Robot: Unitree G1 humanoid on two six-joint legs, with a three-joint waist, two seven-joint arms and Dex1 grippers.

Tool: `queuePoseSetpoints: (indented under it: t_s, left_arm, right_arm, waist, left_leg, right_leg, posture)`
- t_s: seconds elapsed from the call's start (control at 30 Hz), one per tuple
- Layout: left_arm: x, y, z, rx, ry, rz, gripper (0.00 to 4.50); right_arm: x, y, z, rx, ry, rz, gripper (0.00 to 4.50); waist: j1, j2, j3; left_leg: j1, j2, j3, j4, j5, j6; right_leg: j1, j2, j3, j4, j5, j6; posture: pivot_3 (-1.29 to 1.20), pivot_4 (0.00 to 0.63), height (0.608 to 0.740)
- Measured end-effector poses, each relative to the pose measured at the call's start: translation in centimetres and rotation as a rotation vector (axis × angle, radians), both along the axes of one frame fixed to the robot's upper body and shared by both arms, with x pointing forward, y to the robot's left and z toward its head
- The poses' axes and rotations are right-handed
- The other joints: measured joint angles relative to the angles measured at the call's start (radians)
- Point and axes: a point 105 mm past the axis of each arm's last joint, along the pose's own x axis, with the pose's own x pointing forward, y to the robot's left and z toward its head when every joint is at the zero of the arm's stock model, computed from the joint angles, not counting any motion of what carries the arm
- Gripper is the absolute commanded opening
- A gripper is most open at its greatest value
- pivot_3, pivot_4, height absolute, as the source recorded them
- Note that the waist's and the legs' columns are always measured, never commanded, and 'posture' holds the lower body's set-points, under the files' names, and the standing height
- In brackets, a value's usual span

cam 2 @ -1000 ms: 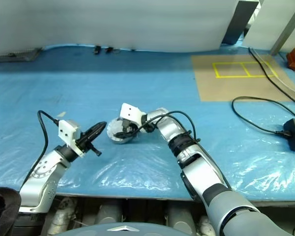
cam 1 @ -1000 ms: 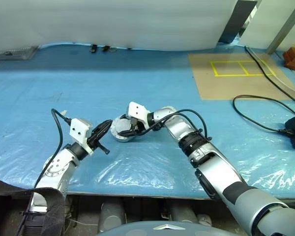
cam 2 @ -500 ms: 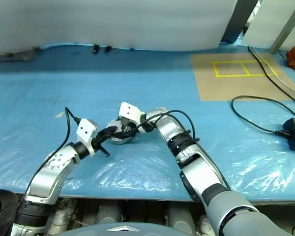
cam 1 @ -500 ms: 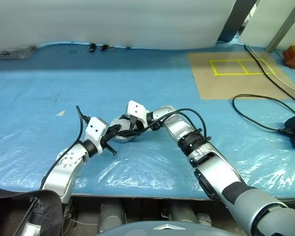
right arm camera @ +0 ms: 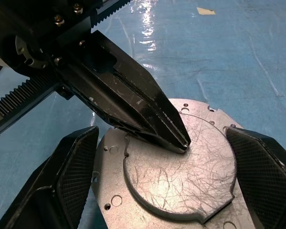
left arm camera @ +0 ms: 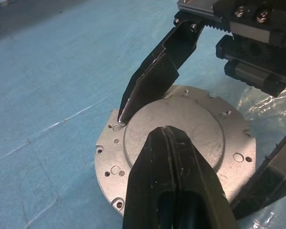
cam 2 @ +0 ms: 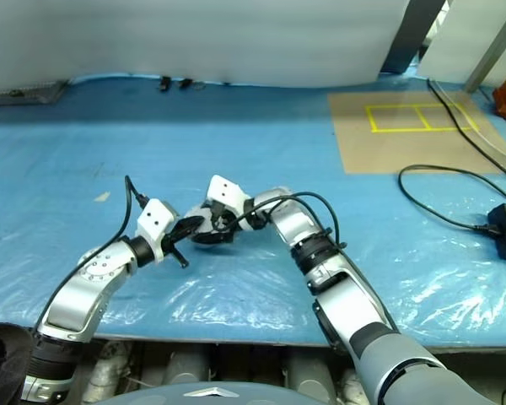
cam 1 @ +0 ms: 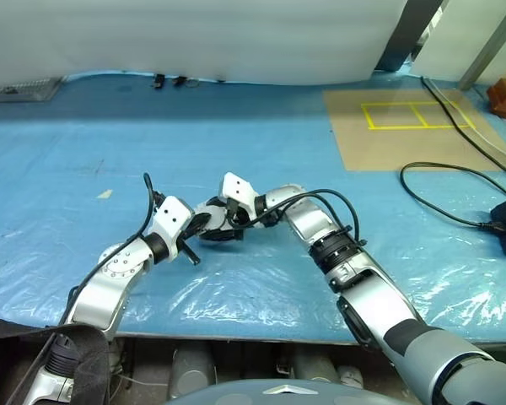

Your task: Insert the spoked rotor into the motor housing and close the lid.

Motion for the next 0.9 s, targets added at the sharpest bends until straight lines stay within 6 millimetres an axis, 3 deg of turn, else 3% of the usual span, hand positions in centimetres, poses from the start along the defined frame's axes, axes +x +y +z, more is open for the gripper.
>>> queuePoseSetpoints:
  t_s: [0.3, 0.5, 0.67, 0.8, 0.9]
  left_arm:
    - [0.0, 0.1, 0.1, -0.008, 0.013, -0.001, 0.0]
    - [0.0, 0.4, 0.1, -0.011, 0.012, 0.008, 0.0]
    - [-0.3, 0.9, 0.1, 0.001, 0.012, 0.015, 0.0]
    - [-0.4, 1.3, 0.1, 0.004, 0.013, 0.022, 0.0]
    - [-0.4, 1.5, 0.1, 0.004, 0.014, 0.028, 0.0]
  right_arm:
    - [0.8, -1.1, 0.3, 0.088, -0.076, -0.038, 4.45]
    - [3.5, -4.2, 1.0, 0.131, -0.08, -0.199, 4.45]
    - [4.0, -6.6, 0.4, 0.185, 0.169, -0.315, 4.45]
    - [2.4, -7.3, -1.1, 0.153, 0.418, -0.358, 4.45]
    - [1.0, -6.5, -1.5, 0.178, 0.615, -0.38, 4.45]
  waist:
    - [0.0, 0.0, 0.001]
    - [0.0, 0.0, 0.001]
    - [-0.002, 0.0, 0.001]
    - [0.001, 0.0, 0.001]
    - [-0.001, 0.0, 0.001]
  left_leg:
    - [-0.003, 0.0, 0.0, 0.0, 0.0, 0.0]
    - [-0.003, 0.0, 0.001, 0.0, 0.0, 0.0]
    - [-0.004, 0.0, 0.001, -0.001, 0.0, 0.0]
    - [-0.003, 0.0, 0.001, -0.001, 0.0, 0.0]
    - [-0.003, 0.0, 0.001, -0.001, 0.0, 0.0]
  right_leg:
    - [-0.003, 0.0, 0.0, 0.0, 0.0, 0.0]
    - [-0.003, 0.0, 0.0, 0.0, 0.0, -0.001]
    - [-0.003, 0.0, 0.0, 0.0, 0.0, -0.001]
    - [-0.002, 0.001, 0.0, 0.0, 0.0, -0.001]
    - [-0.002, 0.001, 0.0, 0.0, 0.0, 0.0]
  posture:
    - [0.0, 0.15, 0.74]
    - [0.0, 0.15, 0.74]
    - [0.0, 0.15, 0.74]
    - [0.0, 0.15, 0.74]
    - [0.0, 0.15, 0.74]
